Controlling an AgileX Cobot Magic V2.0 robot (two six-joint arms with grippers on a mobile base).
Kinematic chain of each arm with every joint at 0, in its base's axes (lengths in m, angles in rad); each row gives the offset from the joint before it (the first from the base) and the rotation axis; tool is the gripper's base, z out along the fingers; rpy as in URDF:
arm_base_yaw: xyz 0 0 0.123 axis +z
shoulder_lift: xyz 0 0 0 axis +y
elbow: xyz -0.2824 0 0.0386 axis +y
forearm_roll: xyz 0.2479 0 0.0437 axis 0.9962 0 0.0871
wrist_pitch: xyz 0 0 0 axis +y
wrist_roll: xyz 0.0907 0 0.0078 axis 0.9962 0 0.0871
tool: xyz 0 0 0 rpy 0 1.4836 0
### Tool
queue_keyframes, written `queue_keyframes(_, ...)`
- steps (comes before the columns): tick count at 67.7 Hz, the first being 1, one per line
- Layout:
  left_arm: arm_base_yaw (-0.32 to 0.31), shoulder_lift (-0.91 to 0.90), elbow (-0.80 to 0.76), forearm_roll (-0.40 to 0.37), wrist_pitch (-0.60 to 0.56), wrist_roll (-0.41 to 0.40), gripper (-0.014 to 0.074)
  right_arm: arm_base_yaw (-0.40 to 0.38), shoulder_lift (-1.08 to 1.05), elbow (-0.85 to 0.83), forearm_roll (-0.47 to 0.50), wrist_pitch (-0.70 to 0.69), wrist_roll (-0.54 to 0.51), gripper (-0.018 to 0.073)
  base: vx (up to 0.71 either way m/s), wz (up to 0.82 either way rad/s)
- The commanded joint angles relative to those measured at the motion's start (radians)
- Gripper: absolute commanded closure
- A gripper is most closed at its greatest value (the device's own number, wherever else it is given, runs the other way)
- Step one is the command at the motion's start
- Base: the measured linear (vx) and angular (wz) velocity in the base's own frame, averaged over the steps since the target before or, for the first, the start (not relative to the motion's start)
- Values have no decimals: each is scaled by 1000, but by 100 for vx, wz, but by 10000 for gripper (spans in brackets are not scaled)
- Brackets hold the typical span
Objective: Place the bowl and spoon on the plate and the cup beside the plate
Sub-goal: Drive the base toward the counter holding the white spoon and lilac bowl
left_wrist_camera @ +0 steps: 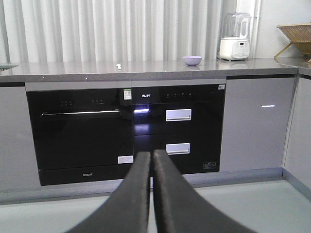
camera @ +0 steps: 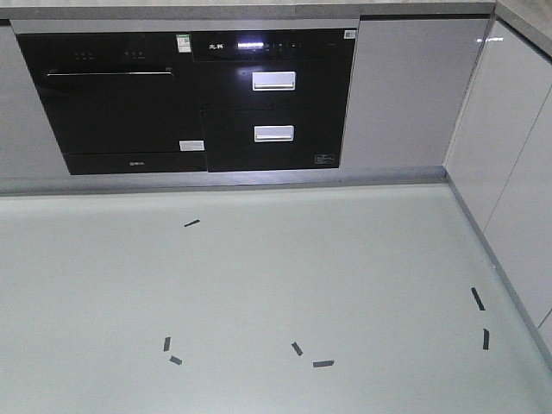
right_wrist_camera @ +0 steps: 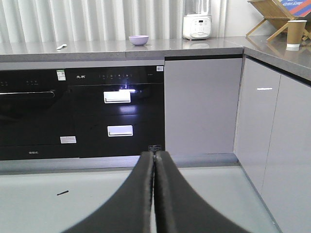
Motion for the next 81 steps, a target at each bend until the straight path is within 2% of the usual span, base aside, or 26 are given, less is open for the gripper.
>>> queue_keyframes(1, -6, -14, -18, -1, -80, -13, 603, -3, -6, 8, -4, -70, -7, 570, 0, 0)
queue_keyframes(81, -6, -14, -18, -1, -80, -13, 603, -3, -6, 8, -4, -70, -7, 570, 1, 0)
